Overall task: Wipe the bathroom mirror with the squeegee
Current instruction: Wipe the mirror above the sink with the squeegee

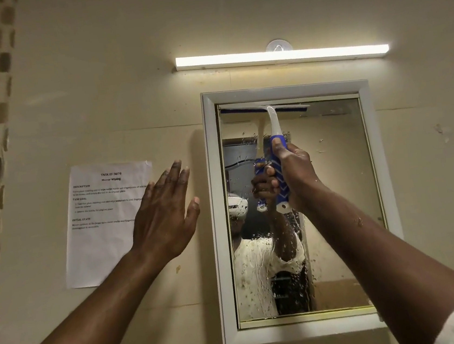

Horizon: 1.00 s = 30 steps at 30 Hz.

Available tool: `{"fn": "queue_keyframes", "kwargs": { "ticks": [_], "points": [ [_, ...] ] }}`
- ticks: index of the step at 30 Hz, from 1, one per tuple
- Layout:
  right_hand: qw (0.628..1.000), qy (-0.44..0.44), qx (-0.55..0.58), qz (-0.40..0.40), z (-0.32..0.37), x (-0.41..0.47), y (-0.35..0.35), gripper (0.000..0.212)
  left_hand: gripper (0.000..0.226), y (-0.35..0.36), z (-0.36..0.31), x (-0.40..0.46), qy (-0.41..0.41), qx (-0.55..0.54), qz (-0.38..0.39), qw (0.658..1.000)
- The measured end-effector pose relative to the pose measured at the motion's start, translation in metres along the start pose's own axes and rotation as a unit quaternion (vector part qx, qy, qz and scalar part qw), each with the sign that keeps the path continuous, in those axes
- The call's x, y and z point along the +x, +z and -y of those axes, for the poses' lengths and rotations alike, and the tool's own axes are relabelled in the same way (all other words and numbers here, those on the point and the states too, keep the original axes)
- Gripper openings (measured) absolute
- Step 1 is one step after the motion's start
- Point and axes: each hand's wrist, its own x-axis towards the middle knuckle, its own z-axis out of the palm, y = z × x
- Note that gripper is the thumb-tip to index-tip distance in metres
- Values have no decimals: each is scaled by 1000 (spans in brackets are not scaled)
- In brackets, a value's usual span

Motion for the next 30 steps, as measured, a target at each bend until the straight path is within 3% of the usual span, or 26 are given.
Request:
{"fn": "queue_keyframes", "kwargs": {
  "ticks": [6, 20, 30],
  "points": [
    [998, 11, -50, -35, 1, 6, 0, 30, 66, 2, -4, 2, -2, 0, 2, 1000],
    [994, 48, -86, -41, 0, -6, -1, 23, 64, 25, -12, 7, -2, -16, -7, 1000],
    [991, 32, -124, -43, -34, -36, -9, 40, 62, 26, -14, -1, -17, -13, -9, 1000]
  ]
}}
